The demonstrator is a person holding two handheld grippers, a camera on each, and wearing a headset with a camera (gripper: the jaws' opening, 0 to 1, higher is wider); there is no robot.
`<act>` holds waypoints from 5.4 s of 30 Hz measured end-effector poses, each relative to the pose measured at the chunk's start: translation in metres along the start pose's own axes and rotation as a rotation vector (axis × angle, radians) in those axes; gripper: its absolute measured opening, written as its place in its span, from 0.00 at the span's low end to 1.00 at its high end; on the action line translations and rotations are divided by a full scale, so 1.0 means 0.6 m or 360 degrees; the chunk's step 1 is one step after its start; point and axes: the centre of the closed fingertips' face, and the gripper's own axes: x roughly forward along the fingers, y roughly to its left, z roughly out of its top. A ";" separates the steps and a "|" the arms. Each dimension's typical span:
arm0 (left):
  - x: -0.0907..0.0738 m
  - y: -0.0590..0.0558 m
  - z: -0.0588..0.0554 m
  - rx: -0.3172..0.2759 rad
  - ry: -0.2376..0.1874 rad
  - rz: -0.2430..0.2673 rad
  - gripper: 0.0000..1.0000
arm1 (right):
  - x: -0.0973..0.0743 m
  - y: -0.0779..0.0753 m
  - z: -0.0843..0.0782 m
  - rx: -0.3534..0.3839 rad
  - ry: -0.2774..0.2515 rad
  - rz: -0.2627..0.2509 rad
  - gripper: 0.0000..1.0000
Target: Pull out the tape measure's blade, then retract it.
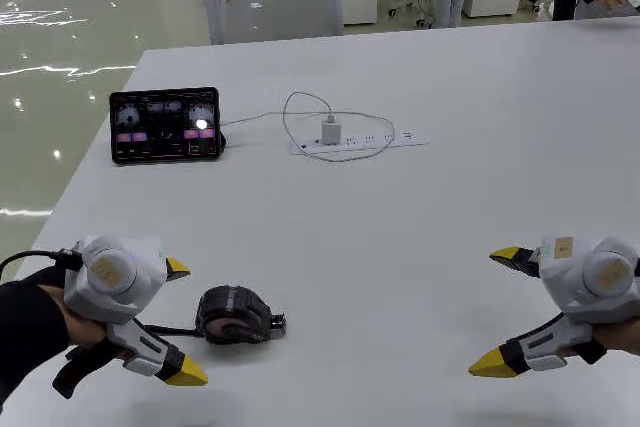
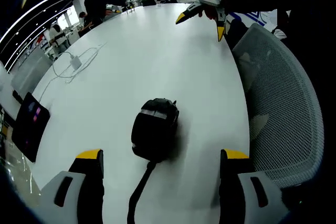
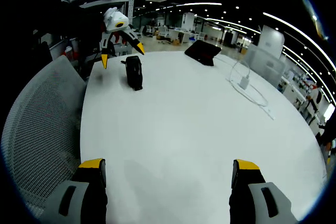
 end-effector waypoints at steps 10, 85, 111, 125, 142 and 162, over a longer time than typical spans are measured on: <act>0.027 -0.001 0.018 0.0120 0.0059 -0.0051 0.82 | 0.032 0.015 0.029 -0.0015 -0.0052 0.0068 0.99; 0.077 0.007 0.041 0.0270 0.0141 -0.0049 0.31 | 0.246 0.114 0.165 -0.0154 -0.0076 0.0452 0.74; 0.079 0.005 0.042 0.0232 0.0096 -0.0060 0.31 | 0.311 0.142 0.205 -0.0265 -0.0025 0.0468 0.43; 0.079 0.006 0.043 0.0220 0.0078 -0.0069 0.31 | 0.325 0.145 0.214 -0.0348 -0.0008 0.0505 0.29; 0.079 0.008 0.043 0.0206 0.0044 -0.0062 0.31 | 0.344 0.145 0.225 -0.0405 0.0026 0.0545 0.13; 0.075 0.010 0.041 0.0179 -0.0020 -0.0065 0.31 | 0.339 0.143 0.220 -0.0334 -0.0078 0.0563 0.11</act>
